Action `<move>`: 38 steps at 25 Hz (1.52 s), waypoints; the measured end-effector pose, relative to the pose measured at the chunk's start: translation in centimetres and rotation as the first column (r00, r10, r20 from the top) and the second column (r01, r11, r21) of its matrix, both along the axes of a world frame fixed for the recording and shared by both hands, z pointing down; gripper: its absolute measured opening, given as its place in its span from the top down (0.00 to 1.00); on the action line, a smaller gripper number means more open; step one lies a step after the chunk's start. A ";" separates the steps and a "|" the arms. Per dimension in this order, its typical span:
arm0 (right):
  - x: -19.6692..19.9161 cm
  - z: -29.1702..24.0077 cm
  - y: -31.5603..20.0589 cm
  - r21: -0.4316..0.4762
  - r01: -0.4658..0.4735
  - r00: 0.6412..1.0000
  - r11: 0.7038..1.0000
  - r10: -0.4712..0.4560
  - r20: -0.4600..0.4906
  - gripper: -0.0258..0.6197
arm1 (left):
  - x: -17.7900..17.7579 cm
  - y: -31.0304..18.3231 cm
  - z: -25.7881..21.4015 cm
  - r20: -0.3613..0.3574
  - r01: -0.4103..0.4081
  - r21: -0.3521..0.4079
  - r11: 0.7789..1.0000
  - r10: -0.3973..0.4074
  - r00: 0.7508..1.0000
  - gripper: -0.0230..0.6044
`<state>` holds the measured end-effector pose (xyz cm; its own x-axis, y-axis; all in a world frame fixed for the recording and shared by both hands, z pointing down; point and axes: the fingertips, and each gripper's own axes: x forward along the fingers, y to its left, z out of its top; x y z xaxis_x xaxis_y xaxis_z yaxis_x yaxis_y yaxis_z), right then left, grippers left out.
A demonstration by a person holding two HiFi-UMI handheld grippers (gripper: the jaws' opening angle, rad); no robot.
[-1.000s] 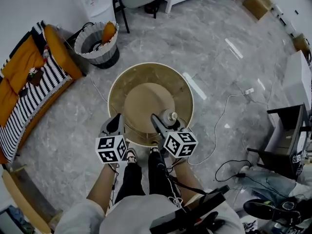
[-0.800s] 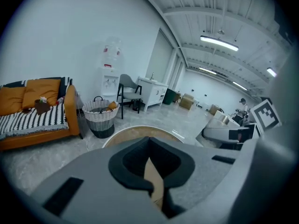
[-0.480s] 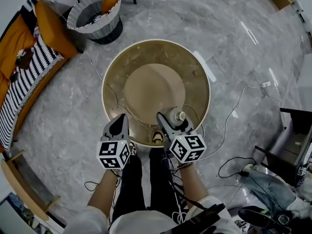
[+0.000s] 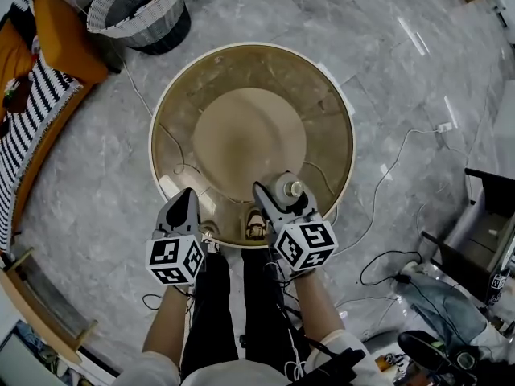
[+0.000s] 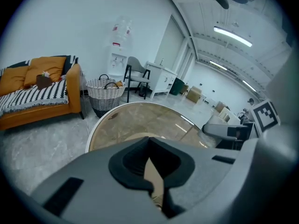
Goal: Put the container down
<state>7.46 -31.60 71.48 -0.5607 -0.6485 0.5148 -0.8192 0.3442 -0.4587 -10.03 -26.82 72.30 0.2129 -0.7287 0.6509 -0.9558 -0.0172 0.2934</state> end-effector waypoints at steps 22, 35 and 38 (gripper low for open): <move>1.1 7.4 -8.7 0.040 0.059 0.986 0.997 -0.051 -0.161 0.44 | 1.3 0.2 6.2 -0.050 0.041 -0.043 0.998 -0.043 0.998 0.95; 0.7 9.9 -10.6 0.060 0.114 0.957 0.992 -0.093 -0.273 0.44 | 2.0 0.6 7.9 -0.061 0.055 -0.074 0.996 -0.060 0.996 0.95; 0.9 10.4 -10.6 0.060 0.117 0.953 0.991 -0.095 -0.288 0.44 | 2.4 0.6 8.2 -0.066 0.058 -0.076 0.995 -0.063 0.996 0.95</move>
<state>8.32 -42.18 81.84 -0.4662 -0.6367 0.6142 -0.8687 0.4607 -0.1818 -7.67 -26.20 80.50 0.2152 -0.6919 0.6892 -0.9323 0.0646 0.3560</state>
